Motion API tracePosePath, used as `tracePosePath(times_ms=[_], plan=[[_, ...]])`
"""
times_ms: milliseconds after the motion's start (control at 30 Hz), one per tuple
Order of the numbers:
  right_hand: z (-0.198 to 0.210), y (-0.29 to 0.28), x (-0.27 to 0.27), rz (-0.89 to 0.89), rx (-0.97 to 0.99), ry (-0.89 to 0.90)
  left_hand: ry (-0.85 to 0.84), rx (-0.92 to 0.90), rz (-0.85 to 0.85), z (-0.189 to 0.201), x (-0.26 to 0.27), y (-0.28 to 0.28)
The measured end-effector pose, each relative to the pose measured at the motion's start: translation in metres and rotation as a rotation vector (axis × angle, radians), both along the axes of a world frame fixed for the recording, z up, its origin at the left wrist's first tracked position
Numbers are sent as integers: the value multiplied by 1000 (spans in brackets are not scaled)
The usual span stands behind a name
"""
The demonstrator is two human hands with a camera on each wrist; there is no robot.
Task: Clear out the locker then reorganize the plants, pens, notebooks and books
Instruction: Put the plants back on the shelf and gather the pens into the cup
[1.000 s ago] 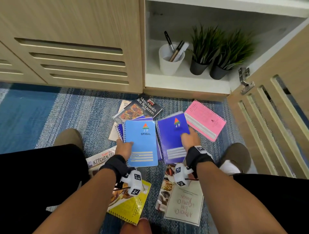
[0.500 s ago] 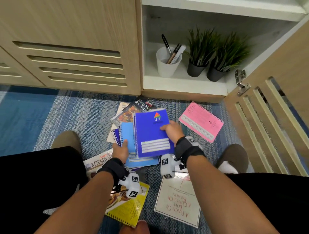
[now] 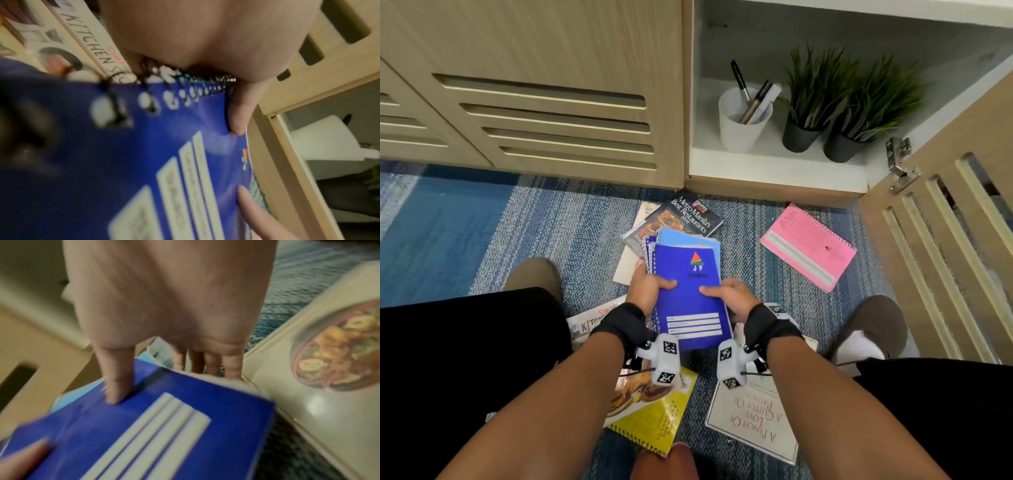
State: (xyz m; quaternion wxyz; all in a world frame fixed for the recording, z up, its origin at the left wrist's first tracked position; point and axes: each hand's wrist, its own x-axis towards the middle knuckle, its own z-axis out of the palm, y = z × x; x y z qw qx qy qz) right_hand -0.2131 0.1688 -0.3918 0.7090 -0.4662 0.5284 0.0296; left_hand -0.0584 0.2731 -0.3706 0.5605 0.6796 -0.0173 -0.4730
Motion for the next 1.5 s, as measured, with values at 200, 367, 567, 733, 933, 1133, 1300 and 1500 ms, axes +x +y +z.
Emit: tracePosePath(times_ms=[200,367,567,733,933,1133,1300,1500], plan=[[36,-16,-9,-49,273,-314,154,-88,-102,23,8,-12],[36,-29,-12,-157,152,-267,44,97,-234,29,22,-7],[25,-45,-44,-462,131,-238,-897,412,-1238,5,-12,17],[14,-44,-66,-506,115,-222,-987,279,-1881,-6,-88,39],[11,-37,-66,-449,124,-206,-1116,221,-2037,-16,-88,57],[8,-37,-65,-406,94,-151,-1229,352,-2075,-11,-91,52],[2,-36,-67,-415,77,-115,-1004,353,-1992,-9,-84,46],[4,-37,-71,-423,60,-85,-1020,551,-2049,11,-75,27]])
